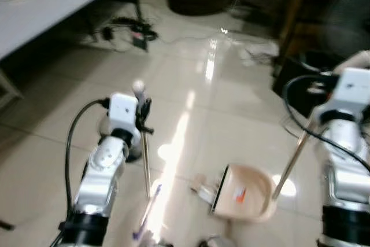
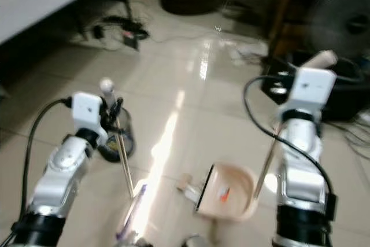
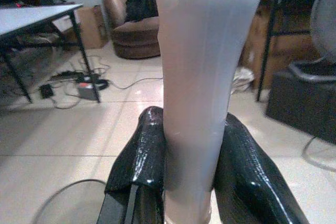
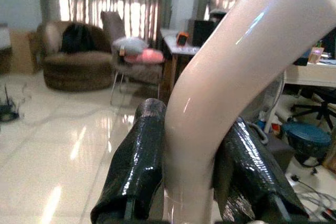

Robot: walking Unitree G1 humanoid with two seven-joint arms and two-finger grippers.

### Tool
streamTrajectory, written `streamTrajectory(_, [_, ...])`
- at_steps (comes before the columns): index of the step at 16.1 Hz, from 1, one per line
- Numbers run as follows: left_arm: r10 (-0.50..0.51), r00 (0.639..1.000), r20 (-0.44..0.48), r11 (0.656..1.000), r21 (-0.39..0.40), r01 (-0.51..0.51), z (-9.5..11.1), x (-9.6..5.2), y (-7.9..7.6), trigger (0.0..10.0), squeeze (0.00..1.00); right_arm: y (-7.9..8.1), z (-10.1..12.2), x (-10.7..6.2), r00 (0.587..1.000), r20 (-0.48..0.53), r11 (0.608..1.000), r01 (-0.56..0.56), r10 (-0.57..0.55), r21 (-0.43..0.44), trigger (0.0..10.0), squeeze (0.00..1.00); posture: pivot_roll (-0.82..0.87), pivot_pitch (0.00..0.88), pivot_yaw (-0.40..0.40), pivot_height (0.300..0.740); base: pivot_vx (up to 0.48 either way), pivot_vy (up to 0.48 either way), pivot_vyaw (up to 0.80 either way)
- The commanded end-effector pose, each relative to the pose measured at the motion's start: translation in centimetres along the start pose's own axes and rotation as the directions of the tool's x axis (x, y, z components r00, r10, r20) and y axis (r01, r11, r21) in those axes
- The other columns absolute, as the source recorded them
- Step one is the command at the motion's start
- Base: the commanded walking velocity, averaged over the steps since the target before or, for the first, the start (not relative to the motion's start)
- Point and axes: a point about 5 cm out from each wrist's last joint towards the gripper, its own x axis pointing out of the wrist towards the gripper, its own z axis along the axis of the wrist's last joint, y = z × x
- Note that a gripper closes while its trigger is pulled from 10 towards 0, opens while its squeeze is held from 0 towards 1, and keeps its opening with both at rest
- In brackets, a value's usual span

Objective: Sweep floor

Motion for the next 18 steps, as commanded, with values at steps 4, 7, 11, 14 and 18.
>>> streamTrajectory(4, [0.001, 0.999, 0.043, 1.0, 0.02, -0.002, 0.9, 0.1, 0.1, 10.0, 0.0, 1.6, -1.2, -1.2, 0.996, 0.003, 0.995, -0.095, 0.095, 0.031, 10.0, 0.0, -0.03, 0.066, 0.015, 0.74, 0.0, 0.0, 0.0])
streamTrajectory(7, [-0.001, 0.999, 0.048, 1.0, 0.022, 0.0, 1.0, 0.0, -0.1, 10.0, 0.0, 2.1, -2.5, -1.7, 0.989, -0.04, 0.989, -0.138, 0.14, 0.057, 10.0, 0.0, -0.03, 0.075, -0.002, 0.74, 0.0, 0.0, -0.68])
streamTrajectory(11, [-0.004, 0.998, 0.055, 0.999, 0.051, 0.001, 1.3, 0.2, 0.1, 10.0, 0.0, 2.3, -3.5, -2.1, 0.989, -0.075, 0.988, -0.116, 0.124, 0.097, 10.0, 0.0, -0.01, 0.085, -0.001, 0.74, 0.0, 0.343, 0.0])
streamTrajectory(14, [-0.027, 0.998, 0.057, 0.997, 0.069, 0.023, 1.5, 0.4, 0.1, 10.0, 0.0, 2.2, -3.8, -2.7, 0.99, -0.081, 0.988, -0.103, 0.113, 0.112, 10.0, 0.0, 0.0, 0.09, 0.015, 0.74, 0.0, 0.364, 0.0])
streamTrajectory(18, [-0.046, 0.997, 0.062, 0.996, 0.075, 0.041, 1.7, 0.7, 0.1, 10.0, 0.0, 2.5, -3.9, -2.8, 0.99, -0.086, 0.986, -0.102, 0.114, 0.135, 10.0, 0.0, 0.0, 0.097, 0.028, 0.74, 0.0, 0.363, -0.2])
